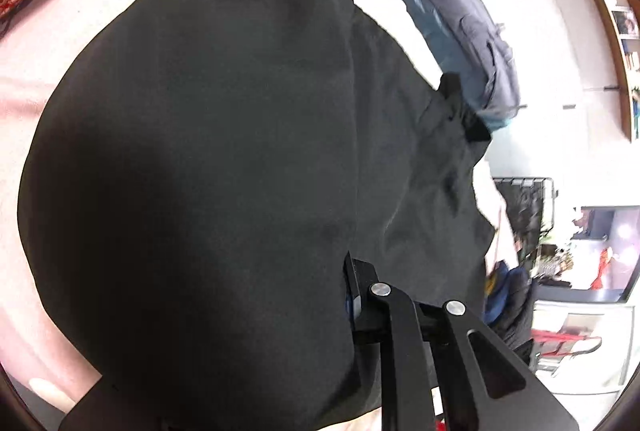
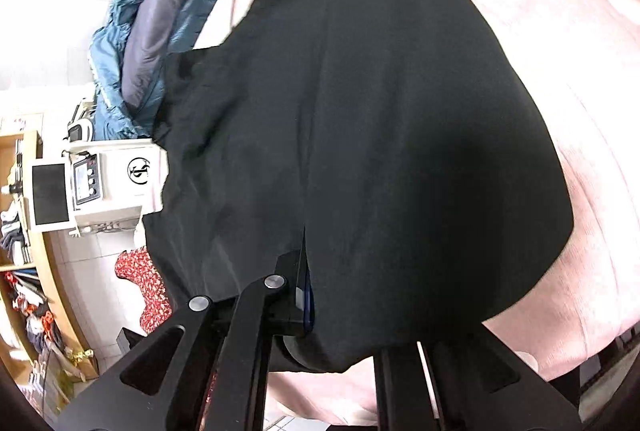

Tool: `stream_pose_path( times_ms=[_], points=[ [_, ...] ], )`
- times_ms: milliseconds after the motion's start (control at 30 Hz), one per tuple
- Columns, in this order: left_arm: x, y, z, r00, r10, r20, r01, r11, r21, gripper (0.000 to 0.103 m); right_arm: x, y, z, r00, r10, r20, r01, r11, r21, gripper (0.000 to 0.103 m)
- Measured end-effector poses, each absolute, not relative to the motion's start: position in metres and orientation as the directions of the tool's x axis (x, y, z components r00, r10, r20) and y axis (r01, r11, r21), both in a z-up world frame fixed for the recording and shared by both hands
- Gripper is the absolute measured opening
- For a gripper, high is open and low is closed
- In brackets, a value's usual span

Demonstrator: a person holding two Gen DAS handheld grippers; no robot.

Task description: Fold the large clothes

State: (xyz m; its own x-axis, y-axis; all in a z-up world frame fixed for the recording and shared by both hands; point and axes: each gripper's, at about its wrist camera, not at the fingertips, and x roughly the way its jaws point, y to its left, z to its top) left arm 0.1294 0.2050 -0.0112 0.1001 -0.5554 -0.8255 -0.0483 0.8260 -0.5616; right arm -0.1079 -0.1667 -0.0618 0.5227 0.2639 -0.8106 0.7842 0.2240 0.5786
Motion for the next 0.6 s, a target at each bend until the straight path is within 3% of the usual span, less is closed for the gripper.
stream_pose_path(
  times_ms=[200, 433, 600],
  points=[
    [0.158, 0.168, 0.021, 0.158, -0.563, -0.811, 0.025, 0.824, -0.567, 0.016, -0.049, -0.198, -0.022, 0.543, 0.239, -0.805, 0.704, 0.393, 0.591, 0.007],
    [0.177, 0.059, 0.127, 0.275, -0.727, -0.629, 0.099, 0.672, -0.734, 0.016, 0.016, -0.324, 0.147, 0.707, 0.122, -0.697, 0.516, 0.584, 0.626, 0.007],
    [0.13, -0.087, 0.22, 0.216, -0.853, -0.475, 0.297, 0.52, -0.8, 0.016, -0.058, -0.421, 0.28, 0.825, -0.04, -0.564, 0.441, 0.669, 0.598, 0.007]
  ],
)
